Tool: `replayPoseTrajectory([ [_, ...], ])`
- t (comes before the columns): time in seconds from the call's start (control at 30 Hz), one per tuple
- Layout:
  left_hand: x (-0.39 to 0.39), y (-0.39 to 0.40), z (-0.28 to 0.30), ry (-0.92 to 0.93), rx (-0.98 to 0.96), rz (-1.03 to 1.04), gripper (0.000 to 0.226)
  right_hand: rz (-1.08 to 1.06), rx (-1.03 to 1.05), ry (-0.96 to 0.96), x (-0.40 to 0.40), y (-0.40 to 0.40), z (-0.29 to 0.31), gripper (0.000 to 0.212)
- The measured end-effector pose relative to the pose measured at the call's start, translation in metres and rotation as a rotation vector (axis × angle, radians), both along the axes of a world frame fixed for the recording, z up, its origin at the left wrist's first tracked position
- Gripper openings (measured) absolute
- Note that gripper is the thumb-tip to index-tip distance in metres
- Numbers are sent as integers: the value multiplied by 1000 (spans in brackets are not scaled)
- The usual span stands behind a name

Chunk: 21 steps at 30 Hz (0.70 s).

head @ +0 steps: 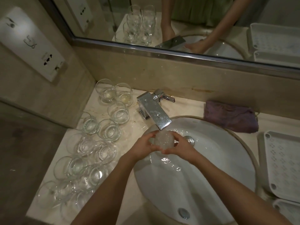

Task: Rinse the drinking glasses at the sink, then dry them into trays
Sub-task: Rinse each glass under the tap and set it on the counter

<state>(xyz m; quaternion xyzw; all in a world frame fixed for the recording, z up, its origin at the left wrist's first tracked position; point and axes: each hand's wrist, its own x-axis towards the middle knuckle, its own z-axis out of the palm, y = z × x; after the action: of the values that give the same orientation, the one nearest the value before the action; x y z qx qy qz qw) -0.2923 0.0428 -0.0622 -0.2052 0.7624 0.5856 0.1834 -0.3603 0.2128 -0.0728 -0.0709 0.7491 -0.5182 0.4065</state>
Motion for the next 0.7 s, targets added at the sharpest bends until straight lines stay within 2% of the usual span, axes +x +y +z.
replayPoseTrajectory([
  [0.1, 1, -2, -1, 47, 99, 39, 69, -118, -14, 209, 20, -12, -3, 68],
  [0.17, 4, -4, -6, 67, 198, 118, 66, -27, 93, 422, 20, -20, -1, 73],
  [0.23, 7, -4, -12, 65, 248, 174, 64, 144, 209, 537, 9, -24, 4, 84],
  [0.3, 8, -4, -18, 48, 240, 188, 58, 274, 283, 472, -6, -24, 9, 89],
  [0.37, 6, -2, -20, 6, 197, 181, 56, 309, 307, 325, -16, -19, 5, 90],
  [0.5, 1, 2, -14, 37, -12, 71, 59, 126, 162, 101, -4, -6, -11, 82],
  [0.6, 5, 5, -14, 107, -10, 80, 63, 1, 76, 202, 15, -13, -13, 74],
  [0.7, 10, 4, -19, 153, -8, 125, 62, 71, 118, 371, 18, -22, -13, 73],
])
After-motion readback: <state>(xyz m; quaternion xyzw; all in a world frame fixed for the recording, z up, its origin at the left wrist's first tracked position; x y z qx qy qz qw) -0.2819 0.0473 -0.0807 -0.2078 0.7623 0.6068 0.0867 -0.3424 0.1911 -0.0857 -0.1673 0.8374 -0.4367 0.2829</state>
